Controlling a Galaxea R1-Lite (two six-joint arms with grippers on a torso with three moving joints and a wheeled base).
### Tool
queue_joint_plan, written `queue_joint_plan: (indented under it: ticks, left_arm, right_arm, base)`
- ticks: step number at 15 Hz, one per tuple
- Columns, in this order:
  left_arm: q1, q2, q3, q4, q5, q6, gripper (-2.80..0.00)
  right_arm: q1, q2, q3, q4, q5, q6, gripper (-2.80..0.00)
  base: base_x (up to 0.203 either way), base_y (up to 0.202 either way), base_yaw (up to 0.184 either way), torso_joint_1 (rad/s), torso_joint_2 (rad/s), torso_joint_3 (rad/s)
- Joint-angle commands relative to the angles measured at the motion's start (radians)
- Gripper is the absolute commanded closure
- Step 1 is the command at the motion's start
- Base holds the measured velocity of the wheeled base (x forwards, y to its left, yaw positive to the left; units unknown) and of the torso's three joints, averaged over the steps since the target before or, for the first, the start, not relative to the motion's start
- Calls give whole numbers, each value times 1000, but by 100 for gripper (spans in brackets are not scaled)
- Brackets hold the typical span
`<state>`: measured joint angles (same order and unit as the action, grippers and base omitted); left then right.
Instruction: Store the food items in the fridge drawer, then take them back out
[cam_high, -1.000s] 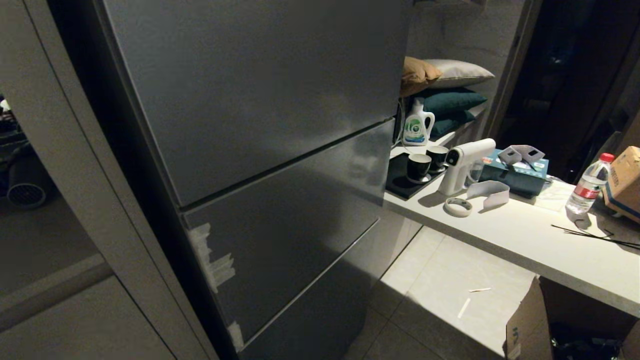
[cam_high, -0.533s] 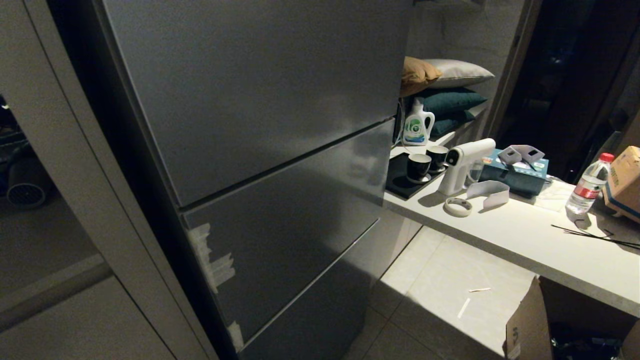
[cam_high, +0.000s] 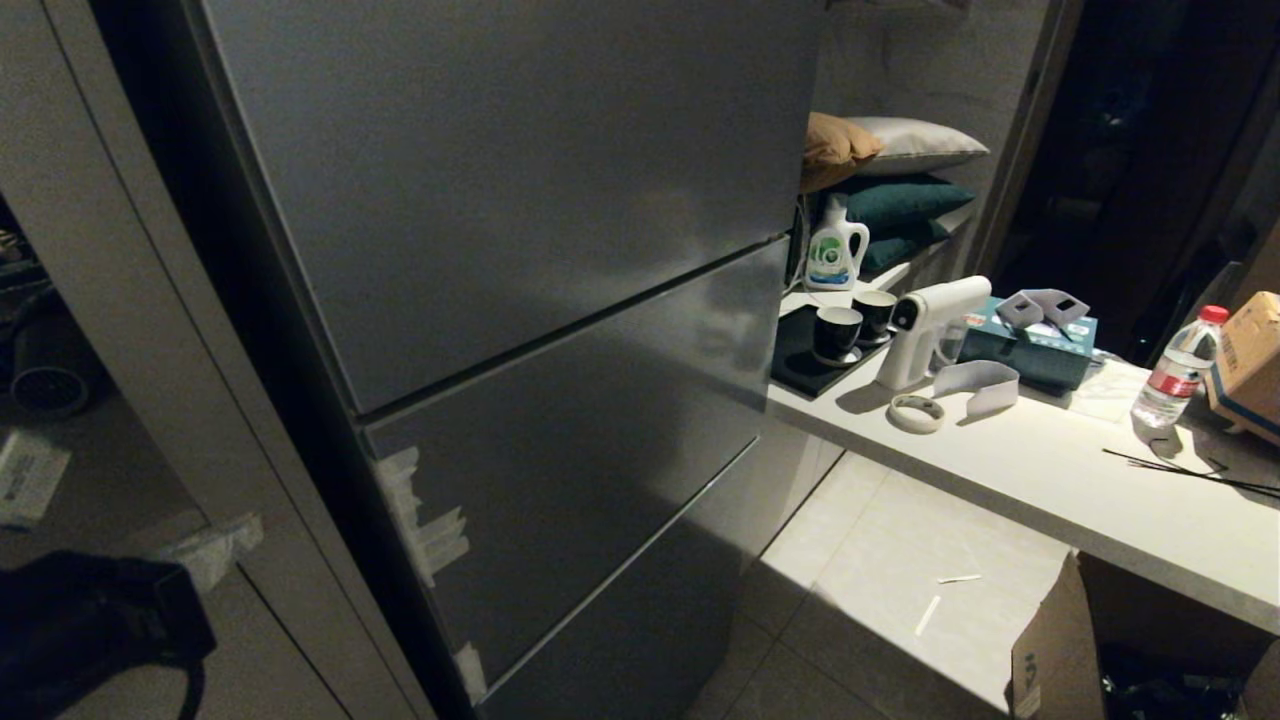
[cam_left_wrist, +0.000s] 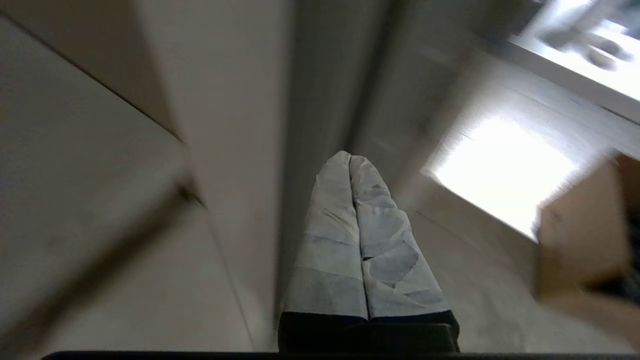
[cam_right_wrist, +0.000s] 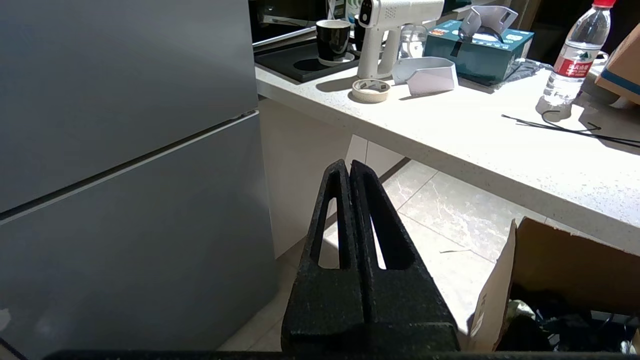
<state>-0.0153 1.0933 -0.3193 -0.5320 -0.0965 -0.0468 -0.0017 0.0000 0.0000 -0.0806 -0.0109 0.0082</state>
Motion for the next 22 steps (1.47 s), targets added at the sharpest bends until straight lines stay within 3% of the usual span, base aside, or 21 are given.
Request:
queue_joint_plan:
  ticks: [1,4,10,22]
  left_arm:
    - [-5,161,-15,-87,50,-8,0]
    - [-45,232,-13,-213,120,-10,0]
    - [-140,238,-21,-221,126,-38,0]
    - [-161,237,-34,-226,149,-63,0]
  right_arm:
    - [0,-2,31,-1,0,1,0]
    - [0,-2,31,-1,0,3,0]
    - [0,-2,31,-1,0,3,0]
    - [0,-2,31,-1,0,3,0]
  base:
    - [0,0,0,0,0,0]
    - [0,0,0,0,0,0]
    - [0,0,0,0,0,0]
    - [0,0,0,0,0,0]
